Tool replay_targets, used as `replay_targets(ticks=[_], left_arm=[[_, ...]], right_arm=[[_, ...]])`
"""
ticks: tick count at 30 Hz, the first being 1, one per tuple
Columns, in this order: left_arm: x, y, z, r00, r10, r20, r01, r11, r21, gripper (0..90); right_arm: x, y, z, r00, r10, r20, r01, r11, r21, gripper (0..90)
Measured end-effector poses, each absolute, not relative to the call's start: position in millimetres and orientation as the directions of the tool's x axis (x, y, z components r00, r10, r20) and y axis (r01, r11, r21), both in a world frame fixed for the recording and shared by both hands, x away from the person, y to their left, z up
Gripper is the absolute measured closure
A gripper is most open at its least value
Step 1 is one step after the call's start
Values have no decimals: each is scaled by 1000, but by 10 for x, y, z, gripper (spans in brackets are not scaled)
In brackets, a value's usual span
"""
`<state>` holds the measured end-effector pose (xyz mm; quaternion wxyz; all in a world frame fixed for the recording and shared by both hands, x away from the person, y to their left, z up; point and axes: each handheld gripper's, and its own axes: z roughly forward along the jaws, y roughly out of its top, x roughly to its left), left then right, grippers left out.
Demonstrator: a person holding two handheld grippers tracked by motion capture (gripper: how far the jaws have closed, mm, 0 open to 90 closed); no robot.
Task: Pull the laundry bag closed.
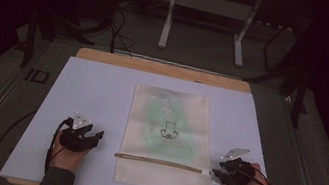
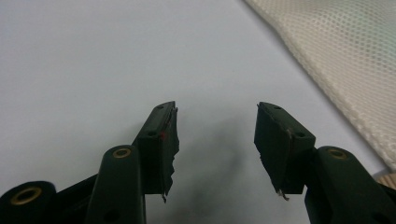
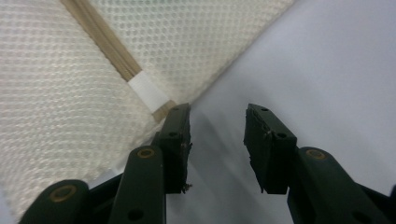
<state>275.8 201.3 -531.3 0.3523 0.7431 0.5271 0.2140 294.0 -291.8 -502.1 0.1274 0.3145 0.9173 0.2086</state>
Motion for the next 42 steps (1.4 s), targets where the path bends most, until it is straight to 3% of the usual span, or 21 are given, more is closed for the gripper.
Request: replay_targets(ticks=[8,42], left_arm=[[2735,2005,-5310,383,920,-86,622,-188,760,488],[2723,1952,-5316,439,896,-65,603,-240,760,519]], right_arm=[[2938,-2880,-4972,-779,616,-115,509,730,456,630],[3032,-2235,-4848,-886,452,-102,369,821,436,629]])
